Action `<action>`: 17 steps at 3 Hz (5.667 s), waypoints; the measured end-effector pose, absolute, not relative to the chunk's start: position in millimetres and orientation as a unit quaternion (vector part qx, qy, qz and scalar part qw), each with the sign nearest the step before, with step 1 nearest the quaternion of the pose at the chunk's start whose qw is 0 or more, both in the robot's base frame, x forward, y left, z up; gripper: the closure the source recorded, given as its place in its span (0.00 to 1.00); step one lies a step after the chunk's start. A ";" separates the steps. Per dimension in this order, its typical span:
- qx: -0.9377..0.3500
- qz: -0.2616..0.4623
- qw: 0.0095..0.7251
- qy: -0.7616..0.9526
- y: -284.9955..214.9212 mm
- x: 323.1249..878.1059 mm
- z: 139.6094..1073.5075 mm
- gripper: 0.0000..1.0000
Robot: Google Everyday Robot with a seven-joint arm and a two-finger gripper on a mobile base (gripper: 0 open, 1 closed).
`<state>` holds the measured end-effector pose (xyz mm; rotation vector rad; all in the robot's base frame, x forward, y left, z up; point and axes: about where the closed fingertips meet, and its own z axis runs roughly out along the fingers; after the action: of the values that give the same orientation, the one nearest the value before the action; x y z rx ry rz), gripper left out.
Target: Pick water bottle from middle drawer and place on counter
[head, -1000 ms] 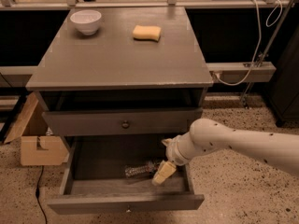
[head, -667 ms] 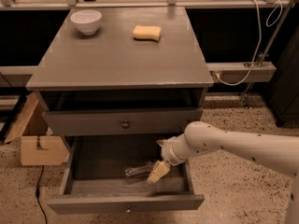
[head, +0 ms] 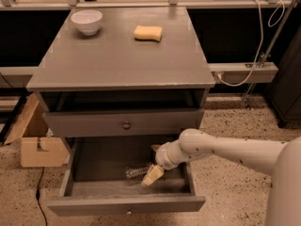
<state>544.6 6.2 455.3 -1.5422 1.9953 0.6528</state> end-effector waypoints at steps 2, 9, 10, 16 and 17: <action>-0.565 0.252 0.264 0.740 22.0 554.8 417.4 0.00; -0.601 0.191 0.398 0.666 -31.6 486.9 614.6 1.00; -0.599 0.171 0.418 0.661 -81.9 477.1 670.9 1.00; -0.689 0.055 0.454 0.562 -3.1 537.1 886.2 1.00; -0.691 0.063 0.451 0.561 0.8 557.7 884.8 1.00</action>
Offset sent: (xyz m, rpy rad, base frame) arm 0.0182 0.0192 -0.0603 0.0183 0.0292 -0.0194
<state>557.7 0.8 884.8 -1.7080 1.3865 0.1560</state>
